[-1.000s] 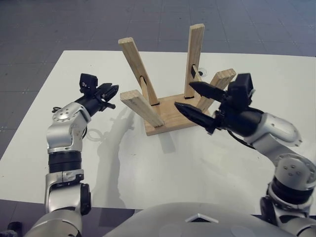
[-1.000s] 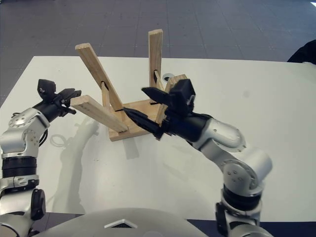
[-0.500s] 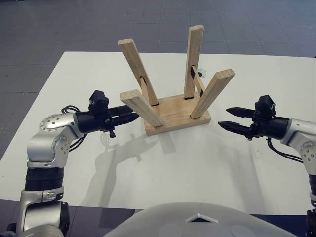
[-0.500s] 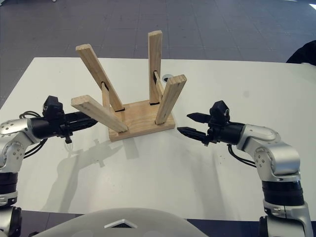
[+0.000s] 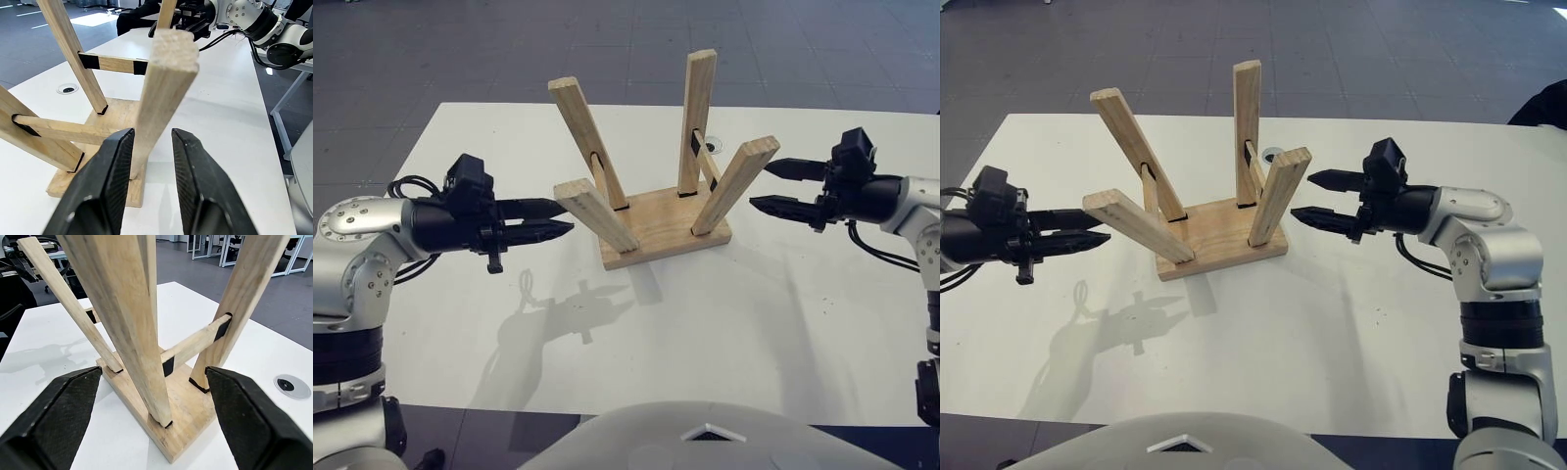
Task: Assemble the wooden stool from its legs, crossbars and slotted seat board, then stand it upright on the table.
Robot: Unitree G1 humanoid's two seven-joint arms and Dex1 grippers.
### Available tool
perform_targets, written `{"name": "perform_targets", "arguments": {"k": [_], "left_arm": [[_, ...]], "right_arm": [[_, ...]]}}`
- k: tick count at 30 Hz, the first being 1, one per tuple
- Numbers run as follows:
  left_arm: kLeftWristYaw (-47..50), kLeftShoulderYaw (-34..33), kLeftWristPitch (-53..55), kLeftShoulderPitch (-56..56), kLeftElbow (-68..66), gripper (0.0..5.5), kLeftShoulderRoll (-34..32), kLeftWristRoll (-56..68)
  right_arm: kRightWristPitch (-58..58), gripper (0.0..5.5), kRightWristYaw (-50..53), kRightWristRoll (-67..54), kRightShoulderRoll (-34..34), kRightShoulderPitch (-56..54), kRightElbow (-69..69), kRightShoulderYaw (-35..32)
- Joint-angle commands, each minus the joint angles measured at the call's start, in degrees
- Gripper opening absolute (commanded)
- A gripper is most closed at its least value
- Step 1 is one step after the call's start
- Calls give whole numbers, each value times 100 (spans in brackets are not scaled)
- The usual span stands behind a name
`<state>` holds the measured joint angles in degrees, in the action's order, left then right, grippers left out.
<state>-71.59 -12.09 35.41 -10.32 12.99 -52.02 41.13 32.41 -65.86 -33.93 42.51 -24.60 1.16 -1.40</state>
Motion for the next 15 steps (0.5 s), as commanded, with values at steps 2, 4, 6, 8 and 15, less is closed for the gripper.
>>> {"name": "perform_targets", "arguments": {"k": [2,4,6,8,15], "left_arm": [[231,71,51,-186,192,141,119,63],[203,97,114,-148,298,141,128,148],[222,117,157,-165,376,141,183,256],[252,166,178,-301,323,141,267,304],[-216,592,40,-878,-251,141,333,208]], "right_arm": [[11,390,-239,-26,-114,-507,3,133],[-12,390,-365,27,-133,-585,-67,202],[-28,370,-515,24,-111,-580,-82,236],[-57,335,-695,-6,-105,-580,-108,270],[-513,208,-1311,275,-179,-854,-956,437]]}}
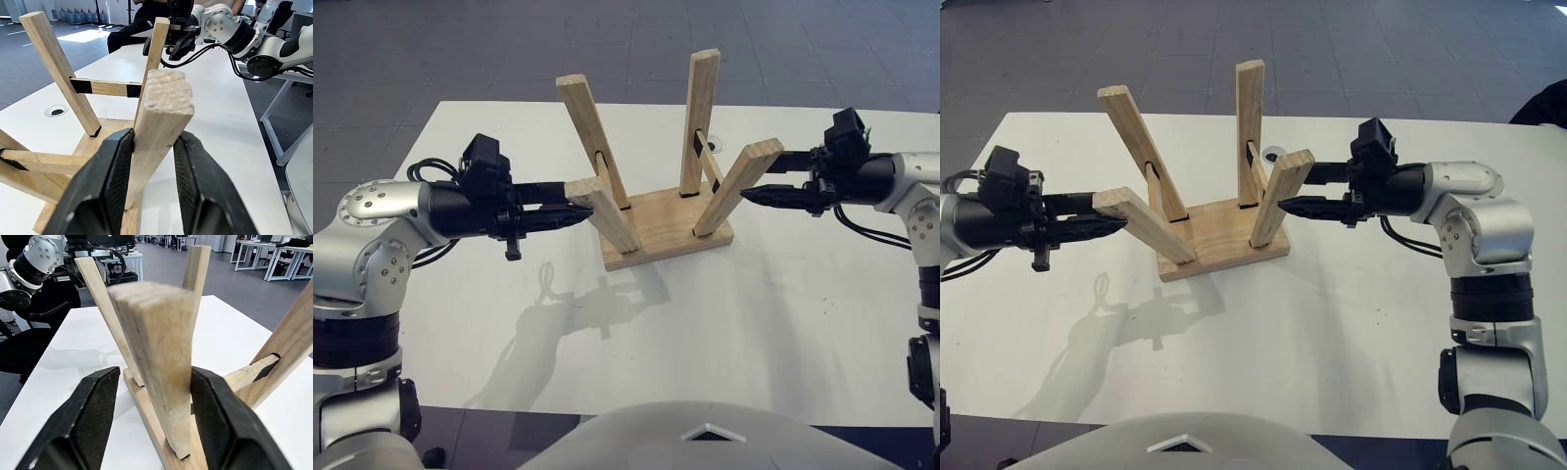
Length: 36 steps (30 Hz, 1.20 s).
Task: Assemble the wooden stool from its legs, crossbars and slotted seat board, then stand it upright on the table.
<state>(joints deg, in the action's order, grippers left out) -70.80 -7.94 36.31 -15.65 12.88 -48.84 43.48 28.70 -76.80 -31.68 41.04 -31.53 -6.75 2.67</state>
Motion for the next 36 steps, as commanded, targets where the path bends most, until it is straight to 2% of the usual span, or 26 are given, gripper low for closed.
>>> {"name": "perform_targets", "arguments": {"k": [1,4,18,25,36], "left_arm": [[-447,244,-85,-376,-357,141,-24,-50],[-800,341,-265,-359,-726,141,-125,-220],[-1201,376,-582,2,-1275,141,-125,-380],[-1416,404,-103,-28,-744,141,-227,63],[-1197,78,72,754,102,141,-300,381]], "right_arm": [[-163,187,-305,30,-12,-129,-130,33],[-221,138,-468,32,49,16,-36,42],[494,120,-97,-653,215,1219,1533,-501],[820,120,308,-1073,147,1617,2184,-815],[1105,120,672,-1483,171,2112,2855,-1198]]}}
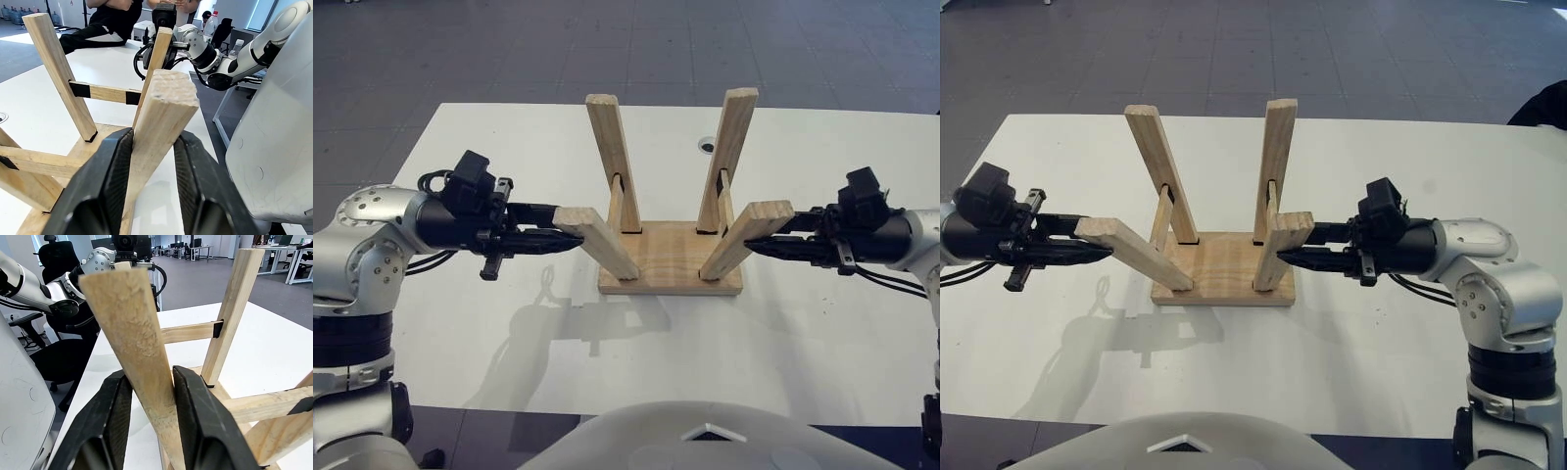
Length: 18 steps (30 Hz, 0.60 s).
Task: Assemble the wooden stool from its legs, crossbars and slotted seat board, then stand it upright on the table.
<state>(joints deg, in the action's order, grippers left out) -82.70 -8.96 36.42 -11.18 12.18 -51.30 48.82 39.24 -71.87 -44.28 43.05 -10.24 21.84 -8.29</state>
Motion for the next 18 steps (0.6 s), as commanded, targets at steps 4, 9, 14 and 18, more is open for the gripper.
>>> {"name": "perform_targets", "arguments": {"k": [4,9,14,18], "left_arm": [[-25,179,-188,568,2,141,-150,-402],[14,171,-343,887,-4,141,-153,-499],[87,157,-301,861,48,141,-126,-374],[153,82,-144,764,196,141,-111,-125]], "right_arm": [[-113,120,89,-17,28,89,-199,-41],[-195,120,61,1,75,187,-211,4],[-218,120,86,-10,81,164,-216,43],[-166,120,143,-87,79,182,-101,3]]}}
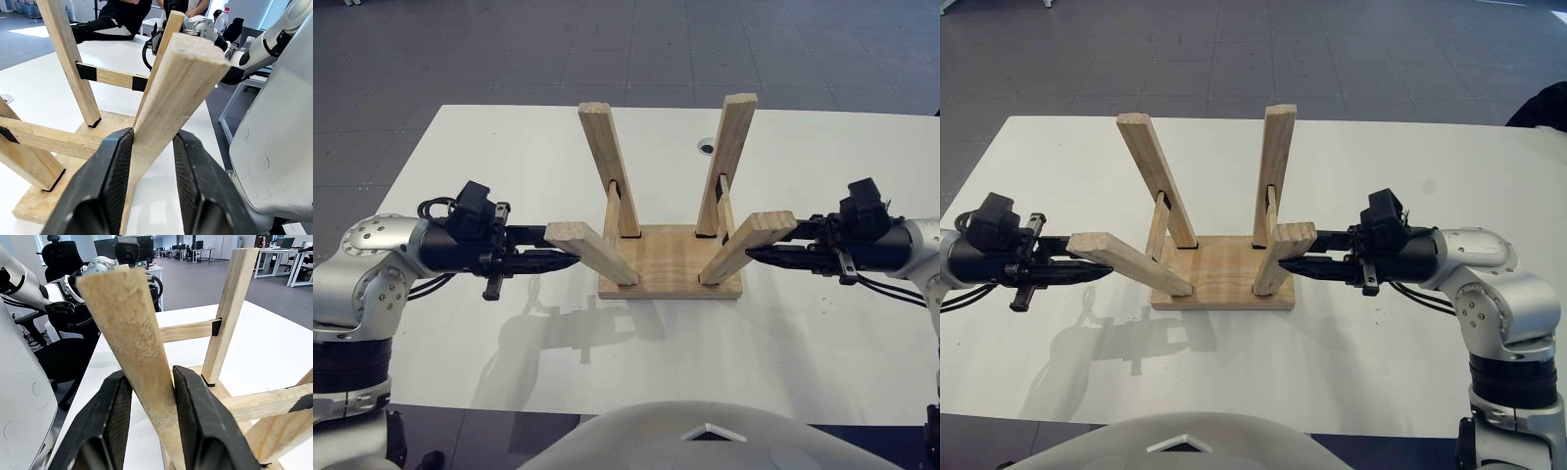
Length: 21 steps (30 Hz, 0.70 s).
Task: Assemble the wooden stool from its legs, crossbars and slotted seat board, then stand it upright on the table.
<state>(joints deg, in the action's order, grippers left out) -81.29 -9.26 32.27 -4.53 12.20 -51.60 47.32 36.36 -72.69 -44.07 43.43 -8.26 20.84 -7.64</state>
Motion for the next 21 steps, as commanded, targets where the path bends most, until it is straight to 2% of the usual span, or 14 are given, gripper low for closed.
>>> {"name": "perform_targets", "arguments": {"k": [1,7,10,13,16,17,18,19,21], "left_arm": [[3,80,311,117,272,141,-116,86],[-4,-521,858,407,924,141,-469,795],[4,-631,1201,39,799,141,-632,1117],[-102,145,1521,-989,-157,141,-413,841],[-386,1317,2119,-2211,-1684,141,113,272],[-484,1776,2276,-2575,-2261,141,348,-43],[-584,2177,2316,-2869,-2792,141,551,-376],[-649,2502,2265,-3140,-3390,141,757,-727],[-536,2573,2070,-3615,-4647,173,1164,-1154]], "right_arm": [[181,120,256,-189,47,1,93,-99],[978,120,429,-1284,306,261,751,-673],[1769,118,846,-2113,539,39,507,-917],[2899,117,1834,-2639,324,-1118,-836,-581],[3782,117,2342,-2230,-16,-2452,-2858,-43],[3925,117,2244,-1972,-92,-2861,-3497,235],[3934,152,2048,-1673,-123,-3182,-3958,571],[3939,159,1898,-1437,-232,-3578,-4598,752],[3801,201,1495,-983,-410,-4298,-5840,912]]}}
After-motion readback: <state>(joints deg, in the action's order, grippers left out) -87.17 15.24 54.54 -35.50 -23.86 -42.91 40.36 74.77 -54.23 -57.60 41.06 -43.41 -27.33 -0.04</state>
